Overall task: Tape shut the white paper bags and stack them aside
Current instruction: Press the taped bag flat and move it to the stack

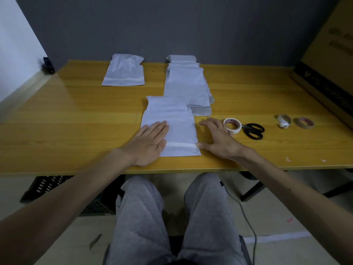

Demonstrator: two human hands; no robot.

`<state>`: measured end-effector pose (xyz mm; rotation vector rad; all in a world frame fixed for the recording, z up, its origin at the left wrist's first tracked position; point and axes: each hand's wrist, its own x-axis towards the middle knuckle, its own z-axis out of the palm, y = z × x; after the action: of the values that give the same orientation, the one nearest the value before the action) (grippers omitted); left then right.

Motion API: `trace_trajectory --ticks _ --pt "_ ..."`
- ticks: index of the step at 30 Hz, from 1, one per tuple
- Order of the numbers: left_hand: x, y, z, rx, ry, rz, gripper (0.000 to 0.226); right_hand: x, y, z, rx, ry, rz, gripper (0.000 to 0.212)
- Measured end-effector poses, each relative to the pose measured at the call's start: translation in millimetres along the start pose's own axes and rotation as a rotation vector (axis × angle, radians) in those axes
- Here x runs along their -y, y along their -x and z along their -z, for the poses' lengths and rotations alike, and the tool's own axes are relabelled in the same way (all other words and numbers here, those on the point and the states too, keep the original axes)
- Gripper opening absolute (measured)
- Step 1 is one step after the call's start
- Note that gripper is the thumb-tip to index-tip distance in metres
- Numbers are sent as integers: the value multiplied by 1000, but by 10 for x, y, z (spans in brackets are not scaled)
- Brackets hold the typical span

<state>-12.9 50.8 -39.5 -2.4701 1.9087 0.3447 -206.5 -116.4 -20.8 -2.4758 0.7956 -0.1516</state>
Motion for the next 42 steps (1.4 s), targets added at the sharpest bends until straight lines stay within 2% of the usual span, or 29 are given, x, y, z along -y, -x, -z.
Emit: trace_trajectory --ticks 6,10,13,15,17,18,21,24,27,30,32,37,42 --pt "-2 -5 1 5 37 0 56 -25 -27 23 19 -53 -17 78" --pt "54 9 6 -71 214 -15 64 -42 -66 131 47 -206 -54 72" --pt "7 39 62 -199 429 -43 57 30 -188 169 -45 -248 -66 61" --pt "-17 27 131 -377 556 -13 42 130 -317 185 -108 -229 -29 53" --pt "37 -58 209 -563 536 63 30 220 -465 184 -155 -161 15 48" --pt "96 -124 253 -596 518 118 29 247 -544 176 -174 -121 31 47" --pt "300 -369 401 -571 569 308 39 294 -779 147 -210 -62 31 47" --pt "445 -585 482 -530 651 400 48 336 -953 123 -213 -30 -15 51" --pt "446 -703 496 -509 761 426 45 311 -1061 55 -209 5 -51 49" --pt "412 -762 502 -508 775 424 37 281 -1102 -4 -200 25 -45 29" --pt "422 -793 526 -501 764 435 42 301 -1108 -20 -206 6 -48 15" --pt "451 -764 523 -441 797 387 66 353 -1117 -45 -256 -35 -55 16" --pt "365 -664 445 -540 805 334 33 382 -1071 -67 -275 -1 -50 16"
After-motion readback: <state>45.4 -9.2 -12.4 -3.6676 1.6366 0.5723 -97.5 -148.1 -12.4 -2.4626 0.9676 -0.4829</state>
